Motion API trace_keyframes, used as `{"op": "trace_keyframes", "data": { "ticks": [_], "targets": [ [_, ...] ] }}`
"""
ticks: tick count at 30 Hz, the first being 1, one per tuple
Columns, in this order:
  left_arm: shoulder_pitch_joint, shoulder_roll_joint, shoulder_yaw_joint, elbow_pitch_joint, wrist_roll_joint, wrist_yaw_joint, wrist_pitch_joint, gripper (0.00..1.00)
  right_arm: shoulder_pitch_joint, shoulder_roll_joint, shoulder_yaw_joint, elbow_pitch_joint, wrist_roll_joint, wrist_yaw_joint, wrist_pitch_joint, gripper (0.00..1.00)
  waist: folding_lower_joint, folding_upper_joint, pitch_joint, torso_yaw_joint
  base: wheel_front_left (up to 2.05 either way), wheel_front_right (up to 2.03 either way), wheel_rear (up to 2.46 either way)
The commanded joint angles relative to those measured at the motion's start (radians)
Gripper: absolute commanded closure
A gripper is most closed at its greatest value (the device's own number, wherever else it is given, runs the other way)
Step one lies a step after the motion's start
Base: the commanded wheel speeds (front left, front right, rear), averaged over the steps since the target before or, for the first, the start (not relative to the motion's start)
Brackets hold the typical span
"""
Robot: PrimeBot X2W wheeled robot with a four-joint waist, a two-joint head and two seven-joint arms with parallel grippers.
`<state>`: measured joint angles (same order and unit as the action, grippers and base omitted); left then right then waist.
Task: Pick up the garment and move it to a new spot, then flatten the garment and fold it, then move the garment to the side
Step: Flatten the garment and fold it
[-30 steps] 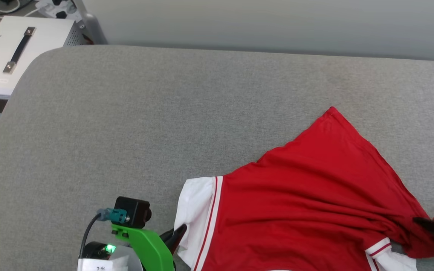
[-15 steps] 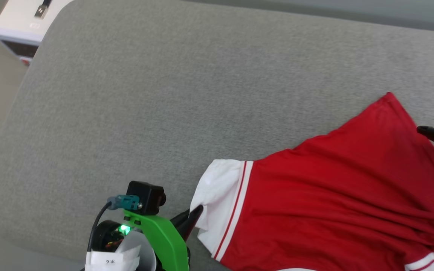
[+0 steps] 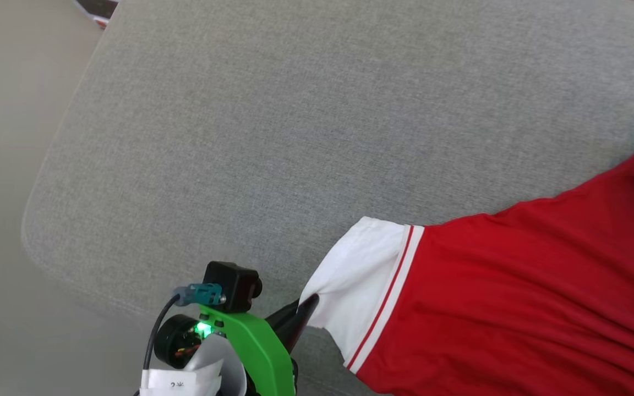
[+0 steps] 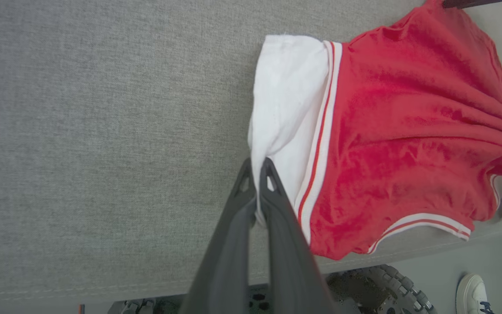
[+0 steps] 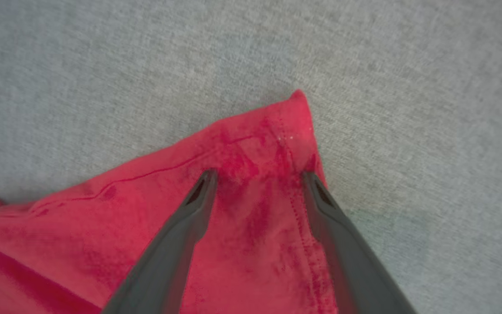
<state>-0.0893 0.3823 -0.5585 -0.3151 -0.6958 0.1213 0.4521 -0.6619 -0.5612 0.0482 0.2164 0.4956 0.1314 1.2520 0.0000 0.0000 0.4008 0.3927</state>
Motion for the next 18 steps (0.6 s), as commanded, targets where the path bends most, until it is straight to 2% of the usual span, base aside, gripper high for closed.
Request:
{"op": "trace_keyframes", "data": {
  "ticks": [1, 7, 8, 9, 10, 18],
  "targets": [
    [-0.026, -0.008, -0.002, 0.003, 0.008, -0.007, -0.008, 1.0, -0.013, -0.006, 0.009, 0.013, -0.01, -0.001, -0.004, 0.0, 0.0, 0.0, 0.033, 0.033, 0.0, 0.0, 0.0],
    [-0.04, -0.022, -0.009, 0.019, 0.005, -0.013, -0.016, 1.0, 0.01, -0.017, 0.032, 0.053, -0.017, -0.001, 0.013, 0.0, 0.0, 0.0, 0.039, 0.05, 0.0, 0.0, 0.0],
    [-0.041, -0.023, -0.009, 0.021, 0.004, -0.013, -0.017, 1.0, 0.016, -0.019, 0.034, 0.057, -0.014, -0.001, 0.021, 0.51, 0.0, 0.0, 0.039, 0.052, 0.0, 0.0, 0.0],
    [-0.042, -0.024, -0.009, 0.023, 0.003, -0.014, -0.019, 1.0, 0.023, -0.02, 0.036, 0.06, -0.01, -0.001, 0.028, 0.83, 0.0, 0.0, 0.037, 0.053, 0.0, 0.0, 0.0],
    [-0.042, -0.024, -0.008, 0.025, 0.003, -0.014, -0.02, 1.0, 0.028, -0.02, 0.037, 0.06, -0.007, -0.001, 0.03, 1.0, 0.0, 0.0, 0.036, 0.054, 0.0, 0.0, 0.0],
    [-0.043, -0.016, 0.003, 0.039, 0.002, -0.008, -0.028, 1.0, 0.032, -0.014, 0.044, 0.064, 0.005, -0.001, -0.023, 1.0, 0.0, 0.0, 0.009, 0.037, 0.0, 0.0, 0.0]
  ]
}}
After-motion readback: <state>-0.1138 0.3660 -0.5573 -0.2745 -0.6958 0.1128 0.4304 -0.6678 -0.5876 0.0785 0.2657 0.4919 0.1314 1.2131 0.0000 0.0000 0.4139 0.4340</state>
